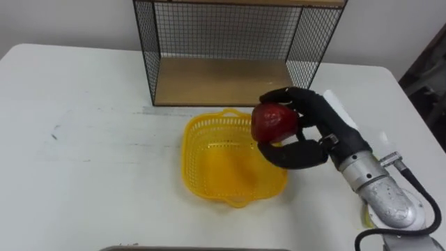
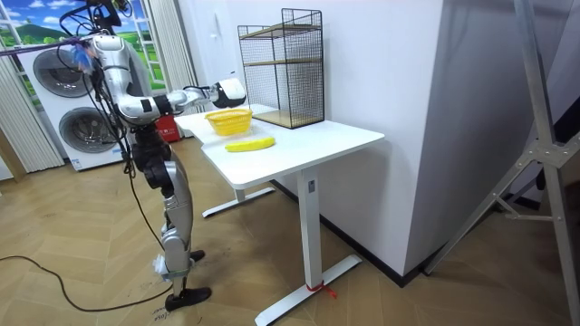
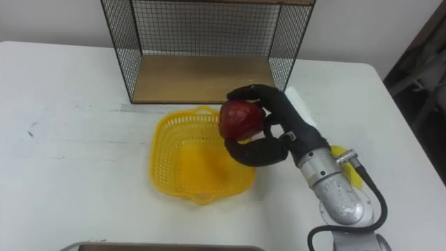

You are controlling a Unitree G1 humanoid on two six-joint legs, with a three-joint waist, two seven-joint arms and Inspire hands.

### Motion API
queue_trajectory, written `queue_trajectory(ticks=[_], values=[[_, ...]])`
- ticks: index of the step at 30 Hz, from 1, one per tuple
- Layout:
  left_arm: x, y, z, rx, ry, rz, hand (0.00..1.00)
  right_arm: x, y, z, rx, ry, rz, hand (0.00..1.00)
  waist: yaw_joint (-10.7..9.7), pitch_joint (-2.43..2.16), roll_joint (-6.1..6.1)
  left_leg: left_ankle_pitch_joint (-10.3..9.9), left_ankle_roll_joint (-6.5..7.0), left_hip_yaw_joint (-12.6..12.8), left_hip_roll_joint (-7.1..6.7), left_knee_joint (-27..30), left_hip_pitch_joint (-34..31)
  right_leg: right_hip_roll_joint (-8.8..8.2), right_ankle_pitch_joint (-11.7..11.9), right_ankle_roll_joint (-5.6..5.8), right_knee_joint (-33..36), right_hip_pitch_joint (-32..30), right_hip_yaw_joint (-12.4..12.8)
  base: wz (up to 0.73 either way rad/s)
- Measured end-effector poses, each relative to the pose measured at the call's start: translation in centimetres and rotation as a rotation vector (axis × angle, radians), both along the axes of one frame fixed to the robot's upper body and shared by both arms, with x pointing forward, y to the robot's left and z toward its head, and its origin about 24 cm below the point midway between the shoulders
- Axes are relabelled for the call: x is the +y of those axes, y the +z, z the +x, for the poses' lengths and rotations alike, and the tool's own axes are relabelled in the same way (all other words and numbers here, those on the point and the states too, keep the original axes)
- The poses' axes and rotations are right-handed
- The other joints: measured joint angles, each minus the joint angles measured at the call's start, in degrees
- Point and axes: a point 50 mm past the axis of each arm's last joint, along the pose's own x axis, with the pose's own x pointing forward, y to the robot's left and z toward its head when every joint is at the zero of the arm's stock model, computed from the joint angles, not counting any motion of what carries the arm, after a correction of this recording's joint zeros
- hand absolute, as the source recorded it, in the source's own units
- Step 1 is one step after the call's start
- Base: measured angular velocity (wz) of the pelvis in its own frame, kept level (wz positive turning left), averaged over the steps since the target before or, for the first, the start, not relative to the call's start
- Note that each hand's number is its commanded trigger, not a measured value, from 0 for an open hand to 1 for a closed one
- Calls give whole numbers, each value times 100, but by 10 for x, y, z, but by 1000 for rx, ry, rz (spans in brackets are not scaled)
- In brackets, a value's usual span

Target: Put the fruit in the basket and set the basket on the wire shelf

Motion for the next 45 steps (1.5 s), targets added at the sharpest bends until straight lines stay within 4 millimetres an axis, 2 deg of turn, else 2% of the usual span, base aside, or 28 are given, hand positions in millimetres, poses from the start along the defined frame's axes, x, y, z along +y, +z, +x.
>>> queue_trajectory(ticks=[5, 13, 14, 15, 16, 24, 28, 34, 45], values=[[-1, 0, 1, 3, -15, -2, 0, 9, 5, -2, -11, 47, 5, 100, 79, -1, 15, 0, 0, -11, 6, 27, 4, 2, 2, -2, 49, 1, -18, 0], [-2, -1, -1, 13, -24, 0, 0, 23, 1, -4, 13, 111, 16, 100, 119, -10, 28, -3, 2, -44, 7, 75, -37, 2, 3, -4, 74, 2, -35, 0], [-1, -1, -1, 14, -24, 1, 0, 23, 1, -4, 14, 111, 20, 80, 114, -13, 31, -3, 2, -53, 7, 79, -39, 2, 3, -5, 75, 5, -36, 0], [-1, -1, 0, 14, -26, 1, 0, 23, 1, -4, 15, 111, 25, 67, 111, -15, 32, -3, 2, -61, 7, 81, -43, 2, 4, -5, 75, 7, -39, 3], [-1, -1, 0, 16, -34, 2, 0, 23, 1, -4, 17, 110, 29, 0, 108, -18, 36, -3, 3, -70, 7, 85, -46, 2, 4, -6, 75, 9, -51, 4], [-2, -1, -1, 23, -51, 3, 0, 21, -14, -4, 93, 89, 22, 0, 114, -26, 41, -2, 2, -89, 5, 82, -57, 3, 3, -7, 63, 2, -68, 0], [-2, -1, 0, 25, -50, 5, 0, 20, -15, -4, 98, 84, 22, 0, 111, -43, 11, -1, 2, -104, 4, 97, -67, 3, 2, -7, 34, 5, -88, 0], [-1, -1, -1, 32, -48, 9, 0, 23, -16, -4, 103, 91, 29, 0, 110, -39, -46, -2, 1, -112, 0, 102, -95, 8, 3, -7, -21, 17, -99, 0], [-1, -1, 0, 28, -46, 10, 0, 28, -18, -6, 114, 110, 38, 0, 103, -27, -31, -3, -1, -168, 0, 86, -108, 13, 7, -11, -12, 33, -146, 2]])
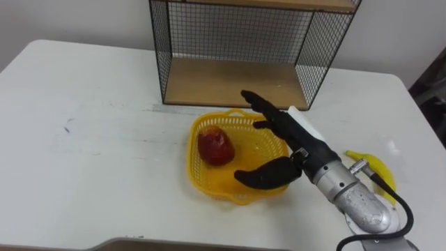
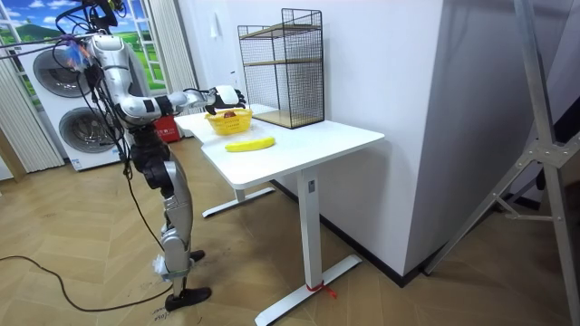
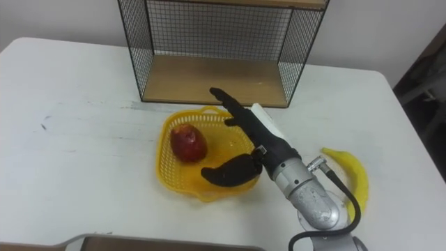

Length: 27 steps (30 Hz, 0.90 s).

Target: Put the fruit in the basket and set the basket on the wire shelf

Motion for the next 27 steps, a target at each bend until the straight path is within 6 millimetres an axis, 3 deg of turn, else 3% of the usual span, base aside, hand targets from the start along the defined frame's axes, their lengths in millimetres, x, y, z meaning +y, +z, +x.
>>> queue_trajectory(ticks=[18, 27], values=[[-5, -1, 0, -4, -40, -14, 0, -6, 1, 0, -19, -71, 48, 0, -37, 18, 28, 0, 0, 23, 1, 6, 14, 0, 4, -2, 15, -20, 30, 0], [-4, -1, -11, 0, 14, -18, 0, -41, 22, 5, -147, -277, 157, 0, -115, 23, 91, -2, 4, 78, 3, -16, 59, -2, 4, 0, 12, -9, 82, -2]])
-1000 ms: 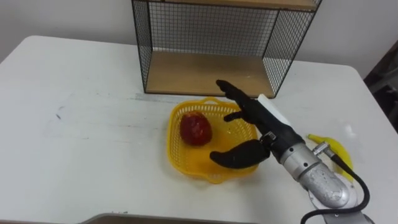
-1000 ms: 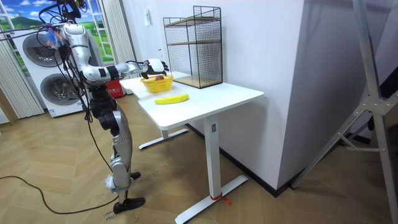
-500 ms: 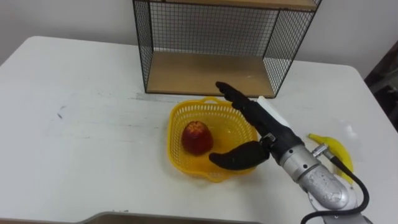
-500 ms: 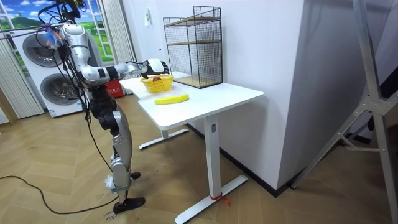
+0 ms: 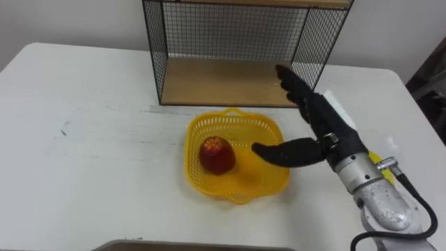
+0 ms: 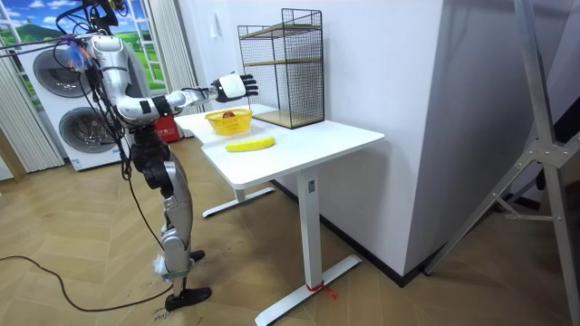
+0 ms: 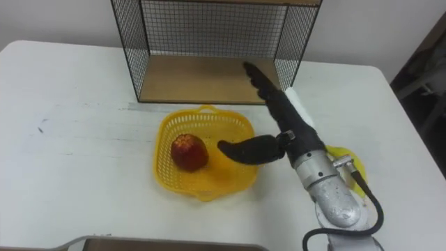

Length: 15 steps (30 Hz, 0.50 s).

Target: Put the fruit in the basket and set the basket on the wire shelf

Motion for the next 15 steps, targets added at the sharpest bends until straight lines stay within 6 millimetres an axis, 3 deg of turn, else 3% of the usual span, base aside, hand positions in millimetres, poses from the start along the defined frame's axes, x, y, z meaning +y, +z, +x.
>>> queue_trajectory(ticks=[8, 15], values=[[9, 2, -19, 23, 92, 22, 0, -46, 17, -3, -127, -324, -1, 0, -146, -16, -15, 2, 0, 74, 0, -81, 81, -1, -3, 4, -31, 15, 60, -3], [10, 2, -20, 28, 108, 31, 0, -53, 18, -5, -165, -430, -8, 0, -266, -22, -21, 3, 0, 82, 0, -98, 167, -1, -6, 8, -32, 79, 63, 0]])
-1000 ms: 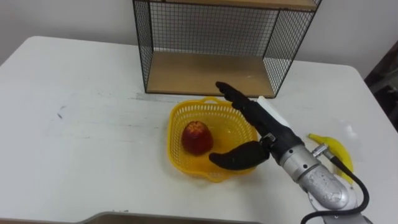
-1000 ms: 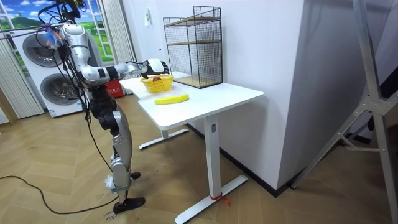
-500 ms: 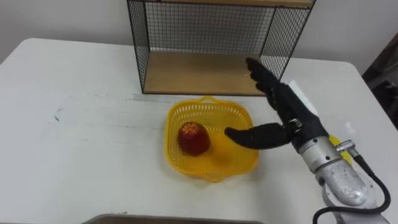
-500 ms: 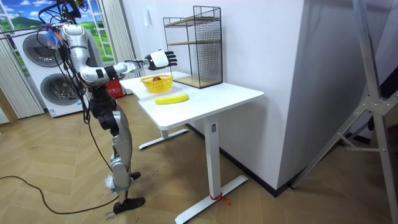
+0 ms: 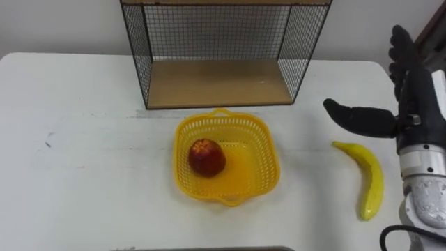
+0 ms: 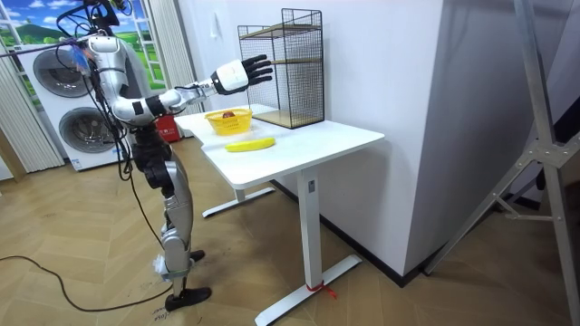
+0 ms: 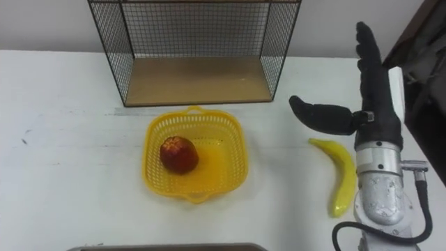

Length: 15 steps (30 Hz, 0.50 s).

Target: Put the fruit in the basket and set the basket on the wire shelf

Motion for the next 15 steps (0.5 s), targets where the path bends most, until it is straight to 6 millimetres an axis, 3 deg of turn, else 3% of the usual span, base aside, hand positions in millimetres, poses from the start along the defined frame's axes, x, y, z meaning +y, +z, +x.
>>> queue_trajectory(ticks=[15], values=[[2, 1, -3, 30, 13, 27, 0, -21, -42, -5, 166, -156, -1, 0, -79, -9, -96, 1, -1, 88, 0, -40, 90, 2, -3, 4, 2, -3, 118, -3]])
